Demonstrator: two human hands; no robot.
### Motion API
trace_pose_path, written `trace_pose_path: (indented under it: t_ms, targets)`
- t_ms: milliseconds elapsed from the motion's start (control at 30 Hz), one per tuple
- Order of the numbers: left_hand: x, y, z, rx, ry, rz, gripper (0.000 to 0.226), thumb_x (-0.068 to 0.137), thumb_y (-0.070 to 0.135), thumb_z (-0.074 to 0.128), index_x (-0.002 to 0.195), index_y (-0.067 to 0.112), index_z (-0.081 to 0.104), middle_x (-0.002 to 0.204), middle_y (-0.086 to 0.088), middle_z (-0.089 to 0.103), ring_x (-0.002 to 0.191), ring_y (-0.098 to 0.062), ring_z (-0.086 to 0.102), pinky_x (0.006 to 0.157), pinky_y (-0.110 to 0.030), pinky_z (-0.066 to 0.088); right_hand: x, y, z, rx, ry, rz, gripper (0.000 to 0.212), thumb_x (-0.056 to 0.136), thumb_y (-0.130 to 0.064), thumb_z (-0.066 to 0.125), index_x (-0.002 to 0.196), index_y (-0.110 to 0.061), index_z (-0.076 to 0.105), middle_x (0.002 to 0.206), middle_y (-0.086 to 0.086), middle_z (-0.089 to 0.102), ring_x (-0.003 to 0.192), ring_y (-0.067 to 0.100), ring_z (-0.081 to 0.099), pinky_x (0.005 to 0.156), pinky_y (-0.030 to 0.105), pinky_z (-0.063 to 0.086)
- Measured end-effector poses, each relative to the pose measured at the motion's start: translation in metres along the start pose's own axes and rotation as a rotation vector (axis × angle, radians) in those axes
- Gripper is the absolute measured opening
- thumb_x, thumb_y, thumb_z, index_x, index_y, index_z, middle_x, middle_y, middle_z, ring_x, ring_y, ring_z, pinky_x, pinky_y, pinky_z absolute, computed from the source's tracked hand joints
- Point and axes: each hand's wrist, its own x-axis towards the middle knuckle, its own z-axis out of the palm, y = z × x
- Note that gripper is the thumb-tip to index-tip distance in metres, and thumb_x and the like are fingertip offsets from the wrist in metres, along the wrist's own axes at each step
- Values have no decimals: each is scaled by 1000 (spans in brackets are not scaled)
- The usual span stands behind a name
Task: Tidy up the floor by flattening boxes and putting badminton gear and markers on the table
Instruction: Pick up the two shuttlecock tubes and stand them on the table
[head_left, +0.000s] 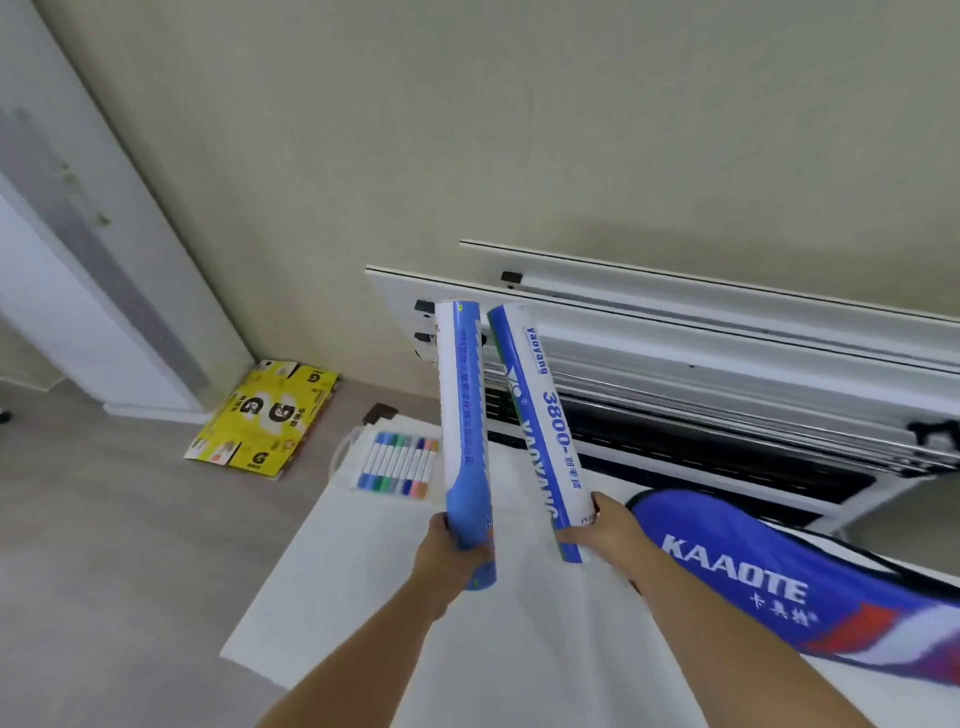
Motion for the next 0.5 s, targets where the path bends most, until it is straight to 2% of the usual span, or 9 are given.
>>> trace_pose_path:
  t_ms: [67,133,233,267,367,433,500]
  targets:
    - [13,3,24,5,-20,-17,51,75,16,82,113,17,48,105,1,63,91,-16,63,68,-33,55,20,13,-11,-24,39,-16,65,63,-26,90,118,-22,55,113,-4,65,99,15,65,84,34,57]
    - [27,4,42,15,-32,-18,51,75,15,82,112,18,48,105,1,65,91,-16,65,72,-38,57,38,22,-16,-40,87,-9,68,65,-27,89,121,-20,51,113,-7,61,101,14,61,79,30,55]
    - [52,1,61,73,-36,9,52,73,19,84,112,24,49,105,2,66,91,-15,66,79,-41,58,67,33,-18,50,188,18,67,65,-25,90,116,-22,46,112,-7,58,99,12,57,74,26,51]
    - [60,-1,67,79,-42,17,53,73,19,84,112,25,49,107,3,66,92,-14,66,78,-38,58,78,39,-17,92,225,24,67,66,-25,90,116,-22,46,113,-6,58,100,11,57,75,27,51]
    - [78,-7,82,110,-69,34,53,76,14,82,115,26,49,106,8,64,90,-2,63,62,-13,50,107,54,-17,163,314,21,68,69,-26,88,121,-21,45,116,-5,58,105,12,57,79,33,54]
    - [86,-12,88,127,-79,55,53,77,14,81,118,26,49,106,12,64,88,3,60,60,-8,46,126,63,-18,178,348,16,69,69,-29,88,123,-23,45,120,-5,58,109,14,58,79,35,57]
    - [93,-21,94,146,-87,56,55,76,16,82,119,28,49,108,13,64,89,6,60,63,-10,47,141,71,-18,196,365,18,68,70,-31,87,122,-27,45,119,-7,58,108,13,58,76,32,59]
